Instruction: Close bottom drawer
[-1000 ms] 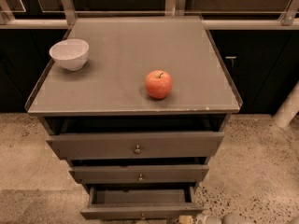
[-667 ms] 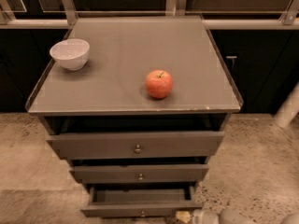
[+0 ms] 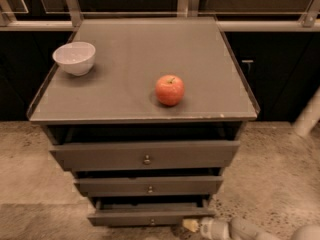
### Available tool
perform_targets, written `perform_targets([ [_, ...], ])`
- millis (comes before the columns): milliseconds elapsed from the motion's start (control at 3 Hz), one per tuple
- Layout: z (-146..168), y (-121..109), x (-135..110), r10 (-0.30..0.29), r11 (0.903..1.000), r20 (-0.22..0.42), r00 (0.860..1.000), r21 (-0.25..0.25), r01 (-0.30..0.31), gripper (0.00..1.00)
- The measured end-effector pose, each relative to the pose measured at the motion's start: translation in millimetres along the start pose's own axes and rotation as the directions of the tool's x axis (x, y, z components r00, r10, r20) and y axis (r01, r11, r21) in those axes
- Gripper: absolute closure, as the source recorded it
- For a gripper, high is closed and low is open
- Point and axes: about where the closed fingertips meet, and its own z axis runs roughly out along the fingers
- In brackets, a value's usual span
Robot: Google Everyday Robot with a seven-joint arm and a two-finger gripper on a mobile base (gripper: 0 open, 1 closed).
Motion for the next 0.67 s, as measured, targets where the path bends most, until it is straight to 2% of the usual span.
perform_targets([
  [333, -1, 0, 1, 0.000, 1.0000, 0.000, 1.000, 0.000, 0.000, 1.00],
  [667, 32, 17, -24, -0.096, 0.9925, 0.009, 0.995, -0.075, 0.096, 1.00],
])
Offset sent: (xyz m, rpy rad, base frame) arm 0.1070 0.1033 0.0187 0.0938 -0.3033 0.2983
